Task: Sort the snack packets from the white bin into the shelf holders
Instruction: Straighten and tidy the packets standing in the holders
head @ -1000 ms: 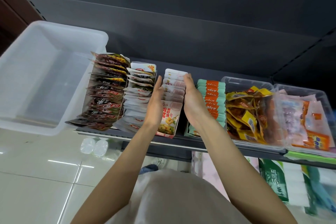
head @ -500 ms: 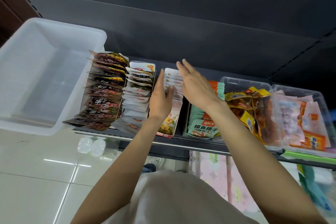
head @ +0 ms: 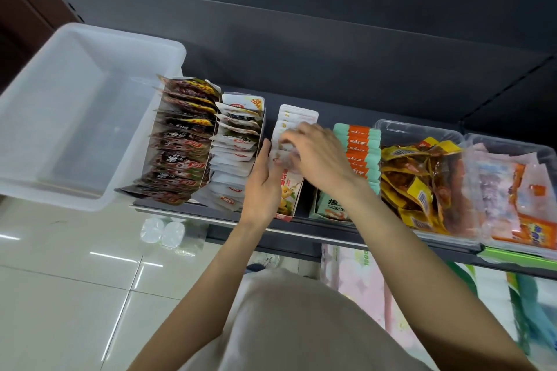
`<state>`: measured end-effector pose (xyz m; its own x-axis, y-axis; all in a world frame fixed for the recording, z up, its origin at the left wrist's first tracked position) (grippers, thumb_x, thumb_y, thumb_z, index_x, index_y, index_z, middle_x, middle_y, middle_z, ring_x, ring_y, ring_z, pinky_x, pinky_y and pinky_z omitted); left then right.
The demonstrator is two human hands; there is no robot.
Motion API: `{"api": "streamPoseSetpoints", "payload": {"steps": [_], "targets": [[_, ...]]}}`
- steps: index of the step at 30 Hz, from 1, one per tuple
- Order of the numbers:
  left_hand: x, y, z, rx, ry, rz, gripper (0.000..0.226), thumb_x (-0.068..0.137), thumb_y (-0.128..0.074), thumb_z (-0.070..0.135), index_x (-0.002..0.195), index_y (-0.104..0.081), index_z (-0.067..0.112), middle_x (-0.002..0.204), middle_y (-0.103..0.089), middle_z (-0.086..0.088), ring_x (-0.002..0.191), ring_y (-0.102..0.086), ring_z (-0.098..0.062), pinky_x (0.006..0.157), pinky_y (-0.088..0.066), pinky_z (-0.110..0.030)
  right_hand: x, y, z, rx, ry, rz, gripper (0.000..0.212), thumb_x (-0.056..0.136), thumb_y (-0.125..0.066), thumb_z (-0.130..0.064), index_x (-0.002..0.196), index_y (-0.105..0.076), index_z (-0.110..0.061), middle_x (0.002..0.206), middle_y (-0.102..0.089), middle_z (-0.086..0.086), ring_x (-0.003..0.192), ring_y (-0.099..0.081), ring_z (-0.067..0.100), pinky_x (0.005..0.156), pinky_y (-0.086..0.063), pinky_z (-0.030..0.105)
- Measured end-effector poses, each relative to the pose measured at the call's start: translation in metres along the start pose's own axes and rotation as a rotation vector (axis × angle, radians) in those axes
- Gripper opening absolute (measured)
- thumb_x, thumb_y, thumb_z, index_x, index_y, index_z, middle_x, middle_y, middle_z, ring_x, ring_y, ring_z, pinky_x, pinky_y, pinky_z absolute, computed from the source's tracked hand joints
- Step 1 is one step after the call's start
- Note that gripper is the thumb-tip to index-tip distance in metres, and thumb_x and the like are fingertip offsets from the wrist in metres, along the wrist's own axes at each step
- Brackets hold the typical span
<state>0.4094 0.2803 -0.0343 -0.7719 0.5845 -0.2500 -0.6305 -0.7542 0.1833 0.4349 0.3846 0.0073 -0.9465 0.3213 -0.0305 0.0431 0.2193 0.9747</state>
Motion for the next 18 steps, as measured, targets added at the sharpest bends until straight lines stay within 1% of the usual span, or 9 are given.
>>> {"api": "streamPoseSetpoints", "payload": {"steps": [3, 5, 6, 8, 9, 11, 13, 15, 18], "targets": [[0.005, -0.005, -0.003, 0.322, -0.078, -0.016, 0.074, 0.091, -0.055, 0.008, 0.151, -0.013, 0.014, 0.157, -0.017, 0.002, 0.142, -0.017, -0.010, 0.105, -0.015, -0.012, 0.011, 0.003, 0.009, -0.053, -0.032, 0.030, 0.037, 0.085, -0.067, -0.015, 0.120, -0.055, -0.020, 0.121, -0.051, 0.005, 0.113, -0.044, 0.024, 0.094, -0.038, 0.033], [0.007, -0.007, -0.007, 0.449, -0.144, 0.022, 0.089, 0.083, -0.068, 0.013, 0.150, -0.011, 0.011, 0.157, -0.018, -0.003, 0.143, -0.020, -0.017, 0.113, -0.024, -0.027, 0.013, 0.006, 0.012, -0.116, -0.053, 0.091, 0.046, 0.080, -0.073, -0.018, 0.120, -0.051, -0.016, 0.124, -0.044, 0.008, 0.114, -0.039, 0.024, 0.092, -0.037, 0.032], [0.008, -0.009, -0.009, 0.481, -0.170, 0.037, 0.096, 0.079, -0.073, 0.018, 0.150, -0.010, 0.011, 0.157, -0.019, -0.005, 0.143, -0.021, -0.019, 0.113, -0.028, -0.032, 0.014, 0.007, 0.013, -0.125, -0.061, 0.104, 0.054, 0.077, -0.076, -0.021, 0.124, -0.049, -0.015, 0.132, -0.039, 0.011, 0.122, -0.036, 0.027, 0.096, -0.036, 0.034], [0.007, -0.014, -0.013, 0.553, -0.190, 0.058, 0.107, 0.073, -0.079, 0.030, 0.150, -0.008, 0.009, 0.157, -0.015, -0.006, 0.143, -0.017, -0.018, 0.109, -0.024, -0.027, 0.016, 0.007, 0.016, -0.095, -0.058, 0.061, 0.069, 0.075, -0.078, -0.025, 0.133, -0.043, -0.015, 0.151, -0.023, 0.015, 0.139, -0.021, 0.032, 0.108, -0.029, 0.041], [0.007, -0.016, -0.014, 0.595, -0.202, 0.068, 0.110, 0.072, -0.080, 0.033, 0.150, -0.007, 0.008, 0.158, -0.013, -0.007, 0.144, -0.014, -0.018, 0.107, -0.022, -0.023, 0.017, 0.008, 0.018, -0.075, -0.052, 0.022, 0.073, 0.075, -0.078, -0.027, 0.137, -0.040, -0.016, 0.154, -0.019, 0.013, 0.142, -0.017, 0.031, 0.110, -0.027, 0.042], [0.008, -0.020, -0.013, 0.656, -0.239, 0.099, 0.110, 0.071, -0.081, 0.031, 0.149, -0.008, 0.004, 0.157, -0.014, -0.011, 0.144, -0.015, -0.021, 0.110, -0.024, -0.027, 0.019, 0.009, 0.021, -0.030, -0.043, -0.049, 0.075, 0.078, -0.076, -0.030, 0.140, -0.036, -0.020, 0.152, -0.027, 0.008, 0.139, -0.028, 0.027, 0.106, -0.031, 0.040], [0.009, -0.020, -0.012, 0.669, -0.262, 0.126, 0.107, 0.070, -0.081, 0.027, 0.148, -0.012, 0.003, 0.154, -0.020, -0.013, 0.142, -0.021, -0.024, 0.111, -0.030, -0.034, 0.020, 0.011, 0.022, 0.007, -0.032, -0.047, 0.067, 0.081, -0.072, -0.027, 0.138, -0.037, -0.023, 0.141, -0.040, 0.004, 0.128, -0.039, 0.024, 0.092, -0.039, 0.033], [0.008, -0.021, -0.011, 0.663, -0.255, 0.118, 0.107, 0.070, -0.081, 0.027, 0.149, -0.012, 0.005, 0.153, -0.023, -0.011, 0.140, -0.024, -0.023, 0.109, -0.031, -0.033, 0.020, 0.017, 0.025, 0.022, -0.027, -0.027, 0.058, 0.084, -0.069, -0.022, 0.134, -0.040, -0.024, 0.130, -0.047, 0.004, 0.119, -0.046, 0.024, 0.080, -0.037, 0.028], [0.005, -0.024, -0.011, 0.668, -0.245, 0.100, 0.109, 0.071, -0.079, 0.034, 0.150, -0.009, 0.010, 0.153, -0.024, -0.007, 0.138, -0.027, -0.020, 0.104, -0.034, -0.031, 0.022, 0.023, 0.029, -0.011, -0.021, -0.038, 0.052, 0.083, -0.068, -0.020, 0.129, -0.043, -0.025, 0.121, -0.054, 0.003, 0.111, -0.053, 0.025, 0.088, -0.038, 0.034]]}}
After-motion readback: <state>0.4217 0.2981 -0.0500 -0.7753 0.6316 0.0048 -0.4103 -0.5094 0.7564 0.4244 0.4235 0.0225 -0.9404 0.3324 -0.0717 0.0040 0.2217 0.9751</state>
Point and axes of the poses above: each hand's wrist, its own x-axis towards the middle knuckle, its own y-axis out of the back of the hand, z = x × y, the point moved 5 cm from there along x, towards the middle knuckle
